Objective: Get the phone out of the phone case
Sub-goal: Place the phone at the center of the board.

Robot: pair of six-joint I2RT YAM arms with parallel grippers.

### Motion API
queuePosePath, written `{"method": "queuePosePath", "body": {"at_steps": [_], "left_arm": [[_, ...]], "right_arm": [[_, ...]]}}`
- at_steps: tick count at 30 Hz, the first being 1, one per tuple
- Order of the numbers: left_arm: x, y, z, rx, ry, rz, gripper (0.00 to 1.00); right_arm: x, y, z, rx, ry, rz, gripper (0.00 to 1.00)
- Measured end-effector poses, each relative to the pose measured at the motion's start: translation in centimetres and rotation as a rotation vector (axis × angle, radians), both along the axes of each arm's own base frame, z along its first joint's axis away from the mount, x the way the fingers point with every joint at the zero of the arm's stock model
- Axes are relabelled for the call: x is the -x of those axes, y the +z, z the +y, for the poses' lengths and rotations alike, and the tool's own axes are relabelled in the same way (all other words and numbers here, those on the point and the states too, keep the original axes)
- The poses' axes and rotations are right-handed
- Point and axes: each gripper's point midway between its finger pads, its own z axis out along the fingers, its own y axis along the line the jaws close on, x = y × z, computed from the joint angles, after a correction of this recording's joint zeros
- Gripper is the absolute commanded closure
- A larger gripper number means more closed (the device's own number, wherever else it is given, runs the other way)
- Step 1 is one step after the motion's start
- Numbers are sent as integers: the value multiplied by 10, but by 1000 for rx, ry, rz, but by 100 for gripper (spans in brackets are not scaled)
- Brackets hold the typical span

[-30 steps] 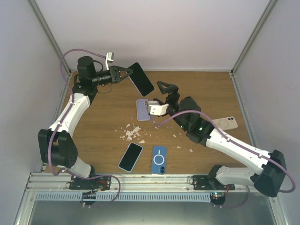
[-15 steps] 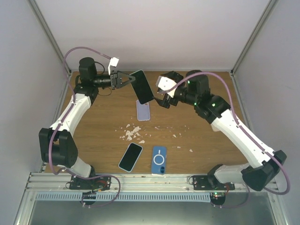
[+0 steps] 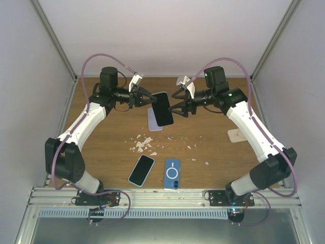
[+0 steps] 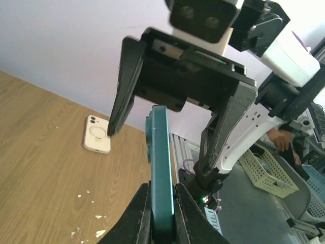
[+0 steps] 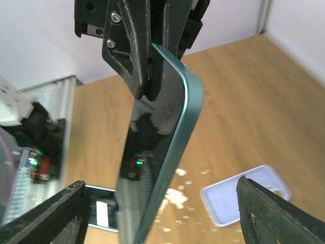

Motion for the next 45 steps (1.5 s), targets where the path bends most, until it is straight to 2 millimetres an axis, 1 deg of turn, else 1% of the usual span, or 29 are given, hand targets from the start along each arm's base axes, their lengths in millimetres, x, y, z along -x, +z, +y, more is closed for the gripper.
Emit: {"method": "queuePosePath", "body": {"at_steps": [6,8,12,16,18,20,21,23,24,27,29,30,34,37,42,45], "left_arm": [[9,-4,-12,-11,-27,-22,100],[11,-5,-16,-15,-32,-25,100],[12,-3,-19,-17,-36,-37,100],[9,-4,-20,-24,-19,-45,98],[9,-4,-19,-23,-19,-58,96],[10,-4,-19,-23,-21,-58,86],[9,-4,-19,-23,-20,-58,78],[7,-5,-19,-29,-4,-56,52],[5,-5,-19,-32,3,-57,43],[2,-5,-19,-39,25,-41,22],[-2,-6,-18,-44,42,-34,4],[-4,-6,-17,-46,53,-28,1],[-13,-8,-10,-54,99,-10,1],[-20,-10,-6,-60,130,-1,1],[-27,-17,1,-74,180,11,1],[-25,-18,3,-77,197,13,1]], "right_arm": [[14,-26,5,-25,36,192,48],[16,-33,5,-25,32,230,58],[17,-33,6,-40,30,256,80],[17,-33,7,-56,27,280,98],[20,-33,8,-70,44,299,100],[21,-32,9,-79,50,306,100],[22,-32,9,-83,50,308,100],[20,-33,9,-87,43,311,100],[19,-35,9,-85,36,314,99],[16,-43,6,-76,9,342,100],[14,-45,4,-74,-8,358,99],[13,-46,3,-75,-12,361,100],[4,-48,-3,-84,-43,375,100],[-6,-54,-8,-91,-66,400,100],[-25,-78,-19,-91,-111,469,100],[-33,-94,-28,-86,-148,516,100]]}}
